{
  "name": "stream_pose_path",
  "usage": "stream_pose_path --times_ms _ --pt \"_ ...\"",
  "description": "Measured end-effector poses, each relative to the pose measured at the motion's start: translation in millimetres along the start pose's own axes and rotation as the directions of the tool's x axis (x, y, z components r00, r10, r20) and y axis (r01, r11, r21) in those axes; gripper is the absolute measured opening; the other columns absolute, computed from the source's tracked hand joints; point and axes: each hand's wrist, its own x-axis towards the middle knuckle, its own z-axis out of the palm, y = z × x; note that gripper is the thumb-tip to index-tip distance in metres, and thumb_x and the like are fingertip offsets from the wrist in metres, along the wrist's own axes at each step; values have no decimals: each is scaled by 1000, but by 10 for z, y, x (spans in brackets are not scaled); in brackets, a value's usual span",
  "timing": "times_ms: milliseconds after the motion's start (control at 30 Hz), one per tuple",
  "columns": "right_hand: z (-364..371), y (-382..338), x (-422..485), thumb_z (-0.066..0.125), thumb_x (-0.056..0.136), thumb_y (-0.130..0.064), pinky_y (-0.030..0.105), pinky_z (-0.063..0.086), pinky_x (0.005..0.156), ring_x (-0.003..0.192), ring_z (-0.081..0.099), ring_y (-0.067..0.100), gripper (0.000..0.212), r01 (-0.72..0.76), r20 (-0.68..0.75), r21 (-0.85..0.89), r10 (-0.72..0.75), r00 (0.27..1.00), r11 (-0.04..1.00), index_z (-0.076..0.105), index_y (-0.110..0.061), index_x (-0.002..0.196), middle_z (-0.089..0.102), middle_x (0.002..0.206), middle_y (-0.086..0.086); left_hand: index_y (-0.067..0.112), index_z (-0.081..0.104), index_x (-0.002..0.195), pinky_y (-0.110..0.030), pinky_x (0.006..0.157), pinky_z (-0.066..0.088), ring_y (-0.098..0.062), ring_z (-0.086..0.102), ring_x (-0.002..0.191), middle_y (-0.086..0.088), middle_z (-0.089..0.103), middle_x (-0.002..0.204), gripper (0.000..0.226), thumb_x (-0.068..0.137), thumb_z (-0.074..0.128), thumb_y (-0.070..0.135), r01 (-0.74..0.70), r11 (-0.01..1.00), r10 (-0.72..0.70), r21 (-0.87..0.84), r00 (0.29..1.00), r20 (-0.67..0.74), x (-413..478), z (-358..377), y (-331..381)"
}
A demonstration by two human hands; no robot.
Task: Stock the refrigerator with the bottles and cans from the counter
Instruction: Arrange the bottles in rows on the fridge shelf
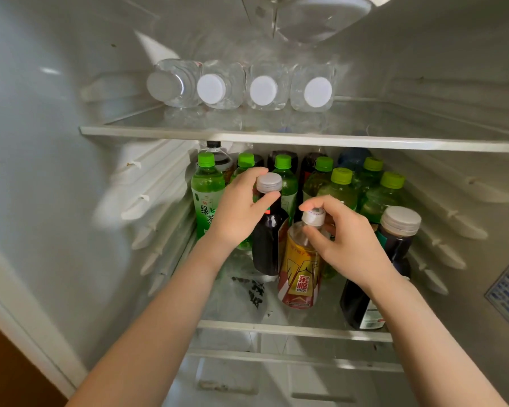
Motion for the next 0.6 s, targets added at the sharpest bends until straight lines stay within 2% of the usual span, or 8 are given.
stream_pose_path --times_ms 100,167,267,367,500,600 --pt "-1 -4 -7 65 84 -16 4 41 70 87 56 -3 33 0 -8 3 0 1000 1000 51 -37 105 55 95 -25 11 54 126 -15 89 46 -13 58 107 -2 62 118 41 88 65 22 10 998 -17 -62 994 -111 -166 -136 -35" --pt "7 0 -9 65 84 -16 8 44 73 89 57 0 32 1 -14 16 0 1000 1000 52 -35 105 56 96 -24 15 54 126 -9 85 45 -10 58 107 3 61 117 39 89 64 21 19 995 -34 -100 988 -149 -288 -253 -75" --pt "40 2 -10 65 84 -14 21 49 77 90 59 5 28 -1 -34 41 2 999 999 59 -28 108 60 97 -16 20 54 128 -18 93 45 -13 55 112 9 57 120 42 88 65 23 111 993 -116 -40 972 -206 -423 -429 -130" --pt "105 -22 21 67 83 -13 18 47 76 90 59 6 28 21 -93 7 -21 995 1000 63 -24 108 60 98 -16 24 54 126 -40 101 43 -14 54 112 12 56 118 41 86 62 29 158 987 -149 10 951 -272 -543 -597 -150" --pt "293 -91 142 68 83 -13 16 44 74 87 58 7 28 38 -124 -5 -38 992 999 66 -20 110 65 99 -8 25 51 128 -40 95 45 -11 53 108 29 48 106 40 89 60 26 130 990 -106 59 945 -309 -690 -732 -146" --pt "487 -166 287 68 83 -14 23 49 77 87 59 8 28 41 -140 14 -39 989 999 67 -18 110 68 102 -4 22 51 129 -39 94 46 -16 56 107 18 50 111 40 90 61 24 104 991 -73 79 945 -320 -746 -752 -145"
